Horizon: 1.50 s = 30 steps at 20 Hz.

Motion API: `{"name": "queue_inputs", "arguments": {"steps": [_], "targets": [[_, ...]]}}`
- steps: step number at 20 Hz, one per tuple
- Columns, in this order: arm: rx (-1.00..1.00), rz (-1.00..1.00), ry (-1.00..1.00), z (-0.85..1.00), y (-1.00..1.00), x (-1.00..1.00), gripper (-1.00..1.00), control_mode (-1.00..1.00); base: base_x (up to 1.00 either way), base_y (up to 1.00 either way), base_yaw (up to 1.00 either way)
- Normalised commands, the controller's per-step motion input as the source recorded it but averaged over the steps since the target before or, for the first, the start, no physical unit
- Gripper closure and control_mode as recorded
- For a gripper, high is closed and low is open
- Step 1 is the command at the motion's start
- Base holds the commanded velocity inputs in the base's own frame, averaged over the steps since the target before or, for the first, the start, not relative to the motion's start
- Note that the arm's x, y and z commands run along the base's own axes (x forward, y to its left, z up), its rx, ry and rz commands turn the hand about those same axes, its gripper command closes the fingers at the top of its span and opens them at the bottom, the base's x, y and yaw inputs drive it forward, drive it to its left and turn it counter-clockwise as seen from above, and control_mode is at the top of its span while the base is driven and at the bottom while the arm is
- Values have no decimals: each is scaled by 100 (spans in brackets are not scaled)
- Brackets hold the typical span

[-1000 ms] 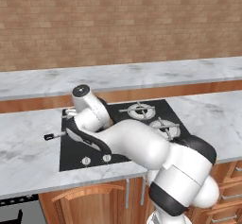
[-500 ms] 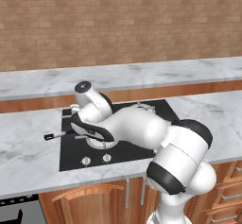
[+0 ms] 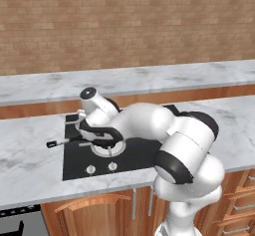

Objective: Place the pan on the front left burner on the stove. Then place the tomato and the onion in the pan and turn on the front left burner.

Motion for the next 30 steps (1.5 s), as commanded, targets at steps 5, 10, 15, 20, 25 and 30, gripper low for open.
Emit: {"name": "queue_inputs", "arguments": {"steps": [5, 10, 15, 20, 25, 30], "targets": [[0, -7, 0, -23, -1, 5, 100, -100, 0, 0, 0], [0, -7, 0, -19, 0, 0, 100, -100, 0, 0, 0], [0, -6, 0, -10, -1, 0, 100, -100, 0, 0, 0], [0, -5, 0, 25, 0, -2, -100, -100, 0, 0, 0], [3, -1, 0, 72, -6, -41, -100, -100, 0, 0, 0], [5, 0, 0, 50, -18, -67, -100, -100, 0, 0, 0]]}}
